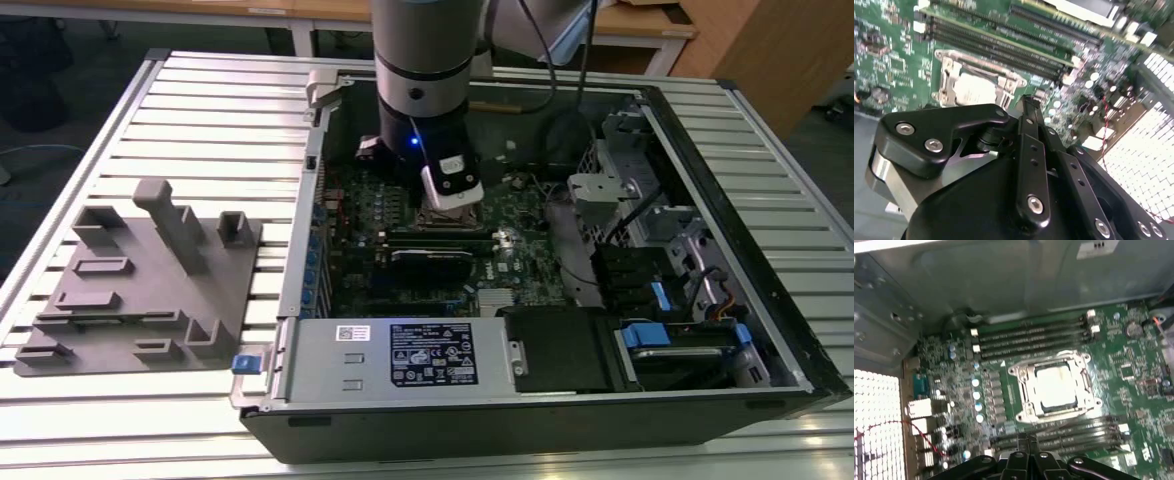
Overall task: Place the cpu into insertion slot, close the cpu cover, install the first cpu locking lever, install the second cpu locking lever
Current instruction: 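Install the second cpu locking lever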
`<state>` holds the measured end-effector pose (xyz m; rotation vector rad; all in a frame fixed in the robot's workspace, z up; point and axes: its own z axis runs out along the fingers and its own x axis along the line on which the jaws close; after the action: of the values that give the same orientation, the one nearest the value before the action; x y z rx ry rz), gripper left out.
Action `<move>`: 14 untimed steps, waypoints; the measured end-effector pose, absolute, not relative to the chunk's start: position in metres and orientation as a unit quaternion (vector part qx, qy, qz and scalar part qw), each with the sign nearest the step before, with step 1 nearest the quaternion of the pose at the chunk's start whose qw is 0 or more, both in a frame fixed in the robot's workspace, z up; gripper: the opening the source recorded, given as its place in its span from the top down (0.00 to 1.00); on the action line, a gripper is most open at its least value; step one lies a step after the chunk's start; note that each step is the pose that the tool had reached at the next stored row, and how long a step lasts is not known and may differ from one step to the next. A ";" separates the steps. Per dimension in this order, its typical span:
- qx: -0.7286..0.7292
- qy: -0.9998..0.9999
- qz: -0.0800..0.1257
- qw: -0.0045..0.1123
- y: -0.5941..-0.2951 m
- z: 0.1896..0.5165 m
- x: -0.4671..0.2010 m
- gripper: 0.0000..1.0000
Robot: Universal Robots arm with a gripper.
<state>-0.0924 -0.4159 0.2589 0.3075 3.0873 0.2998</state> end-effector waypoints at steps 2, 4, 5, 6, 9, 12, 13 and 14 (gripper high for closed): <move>0.100 0.991 0.086 0.009 -0.416 0.259 -0.090 0.89; 0.100 0.991 0.084 0.007 -0.416 0.259 -0.086 0.89; 0.100 0.991 0.084 0.007 -0.416 0.259 -0.083 0.89; 0.100 0.991 0.084 0.007 -0.416 0.259 -0.080 0.89; 0.100 0.991 0.084 0.007 -0.415 0.257 -0.070 0.89; 0.095 0.992 0.081 0.007 -0.413 0.250 -0.067 0.89; 0.089 0.993 0.081 0.006 -0.413 0.250 -0.067 0.89; 0.081 0.993 0.081 0.005 -0.413 0.249 -0.068 0.89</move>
<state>-0.0675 -0.4128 0.2489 0.2544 3.1098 0.2547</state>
